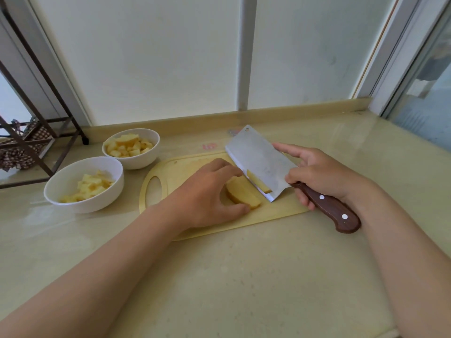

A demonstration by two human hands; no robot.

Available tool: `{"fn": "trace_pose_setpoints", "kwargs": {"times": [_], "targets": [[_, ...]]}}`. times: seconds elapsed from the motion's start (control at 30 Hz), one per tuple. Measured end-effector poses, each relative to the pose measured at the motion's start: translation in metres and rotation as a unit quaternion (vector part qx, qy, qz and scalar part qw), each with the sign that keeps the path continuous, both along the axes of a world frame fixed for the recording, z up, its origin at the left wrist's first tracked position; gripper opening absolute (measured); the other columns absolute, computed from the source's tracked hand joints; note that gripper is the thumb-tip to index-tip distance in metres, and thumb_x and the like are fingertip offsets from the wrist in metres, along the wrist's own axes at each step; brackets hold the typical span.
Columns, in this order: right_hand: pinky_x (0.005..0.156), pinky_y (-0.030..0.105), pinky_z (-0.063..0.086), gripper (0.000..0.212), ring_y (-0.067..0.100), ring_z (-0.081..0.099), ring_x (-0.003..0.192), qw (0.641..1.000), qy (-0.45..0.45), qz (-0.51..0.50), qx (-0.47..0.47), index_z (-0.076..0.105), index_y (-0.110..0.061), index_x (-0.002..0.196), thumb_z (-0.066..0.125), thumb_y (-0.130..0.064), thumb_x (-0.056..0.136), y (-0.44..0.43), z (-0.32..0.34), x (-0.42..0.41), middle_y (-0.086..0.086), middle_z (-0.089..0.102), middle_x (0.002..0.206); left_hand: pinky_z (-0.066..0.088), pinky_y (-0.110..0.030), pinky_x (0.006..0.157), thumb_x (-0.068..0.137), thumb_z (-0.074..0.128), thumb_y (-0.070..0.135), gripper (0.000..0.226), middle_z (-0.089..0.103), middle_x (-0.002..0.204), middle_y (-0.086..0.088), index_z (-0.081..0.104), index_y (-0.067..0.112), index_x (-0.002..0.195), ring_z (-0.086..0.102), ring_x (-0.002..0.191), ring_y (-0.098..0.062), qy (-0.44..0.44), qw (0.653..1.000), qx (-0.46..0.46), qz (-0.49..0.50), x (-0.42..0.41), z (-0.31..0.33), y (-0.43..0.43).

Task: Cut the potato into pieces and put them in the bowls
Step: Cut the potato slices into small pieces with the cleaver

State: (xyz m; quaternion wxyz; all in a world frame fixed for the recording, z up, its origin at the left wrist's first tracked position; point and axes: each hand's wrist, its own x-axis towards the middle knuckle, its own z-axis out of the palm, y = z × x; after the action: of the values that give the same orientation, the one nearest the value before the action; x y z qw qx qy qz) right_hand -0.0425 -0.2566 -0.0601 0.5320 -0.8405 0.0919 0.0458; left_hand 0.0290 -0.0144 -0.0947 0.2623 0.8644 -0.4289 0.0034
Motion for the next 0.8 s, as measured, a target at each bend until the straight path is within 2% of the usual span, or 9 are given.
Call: {"fn": "trace_pose_setpoints", "kwargs": {"times": [0.1, 0.23, 0.37, 0.57, 0.67, 0.73, 0.8], "targets": [[0.04, 0.029, 0.047, 0.08, 0.024, 0.051, 0.039, 1.0, -0.004, 0.002, -0.005, 0.042, -0.042, 0.155, 0.048, 0.008, 0.093, 0.0, 0.001, -0.002, 0.013, 0.053, 0.05, 0.039, -0.03, 0.103, 0.083, 0.063, 0.05, 0.064, 0.047, 0.144, 0.002, 0.05, 0.026, 0.141, 0.048, 0.119, -0.022, -0.101, 0.993, 0.015, -0.057, 0.001, -0.006, 0.0], [0.041, 0.029, 0.048, 0.081, 0.024, 0.052, 0.039, 1.0, -0.007, 0.012, -0.016, 0.042, -0.046, 0.153, 0.049, 0.008, 0.093, 0.005, 0.0, -0.001, 0.014, 0.055, 0.05, 0.039, -0.036, 0.108, 0.089, 0.059, 0.039, 0.059, 0.045, 0.15, 0.0, 0.049, 0.02, 0.143, 0.048, 0.128, -0.026, -0.185, 0.977, 0.028, -0.106, 0.002, -0.007, -0.004], [0.041, 0.029, 0.047, 0.081, 0.023, 0.053, 0.038, 1.0, -0.009, 0.022, -0.02, 0.041, -0.045, 0.154, 0.049, 0.008, 0.093, 0.008, 0.0, 0.0, 0.014, 0.056, 0.049, 0.048, -0.044, 0.095, 0.09, 0.055, 0.037, 0.054, 0.055, 0.141, 0.006, 0.051, 0.02, 0.141, 0.046, 0.134, -0.021, -0.185, 0.975, 0.048, -0.116, 0.003, -0.006, -0.005], [0.038, 0.029, 0.047, 0.079, 0.022, 0.05, 0.036, 1.0, -0.03, -0.004, 0.005, 0.043, -0.044, 0.153, 0.051, 0.008, 0.094, 0.002, 0.002, -0.002, 0.014, 0.053, 0.048, 0.048, -0.044, 0.088, 0.09, 0.053, 0.037, 0.048, 0.056, 0.124, 0.001, 0.054, 0.021, 0.135, 0.055, 0.111, -0.022, -0.158, 0.978, 0.074, -0.115, -0.001, -0.003, -0.005], [0.038, 0.03, 0.046, 0.077, 0.025, 0.05, 0.04, 0.998, -0.052, -0.039, 0.025, 0.044, -0.042, 0.153, 0.053, 0.006, 0.094, -0.007, 0.001, -0.002, 0.011, 0.054, 0.049, 0.046, -0.038, 0.094, 0.091, 0.056, 0.033, 0.043, 0.054, 0.126, -0.002, 0.058, 0.017, 0.131, 0.053, 0.111, -0.022, -0.142, 0.981, 0.066, -0.111, -0.001, -0.003, -0.006], [0.04, 0.03, 0.047, 0.078, 0.028, 0.05, 0.045, 0.995, -0.066, -0.063, 0.038, 0.045, -0.043, 0.154, 0.055, 0.005, 0.093, -0.012, 0.0, 0.0, 0.015, 0.054, 0.054, 0.037, -0.023, 0.103, 0.091, 0.06, 0.027, 0.042, 0.055, 0.129, -0.004, 0.058, 0.012, 0.13, 0.05, 0.116, -0.02, -0.127, 0.983, 0.051, -0.118, -0.001, -0.003, -0.007], [0.041, 0.03, 0.046, 0.078, 0.029, 0.05, 0.048, 0.992, -0.076, -0.08, 0.054, 0.047, -0.044, 0.152, 0.055, 0.004, 0.092, -0.015, -0.002, 0.002, 0.017, 0.053, 0.058, 0.028, -0.014, 0.104, 0.09, 0.062, 0.022, 0.04, 0.06, 0.128, -0.006, 0.059, 0.008, 0.128, 0.048, 0.119, -0.018, -0.115, 0.985, 0.044, -0.125, -0.001, -0.002, -0.007]]}}
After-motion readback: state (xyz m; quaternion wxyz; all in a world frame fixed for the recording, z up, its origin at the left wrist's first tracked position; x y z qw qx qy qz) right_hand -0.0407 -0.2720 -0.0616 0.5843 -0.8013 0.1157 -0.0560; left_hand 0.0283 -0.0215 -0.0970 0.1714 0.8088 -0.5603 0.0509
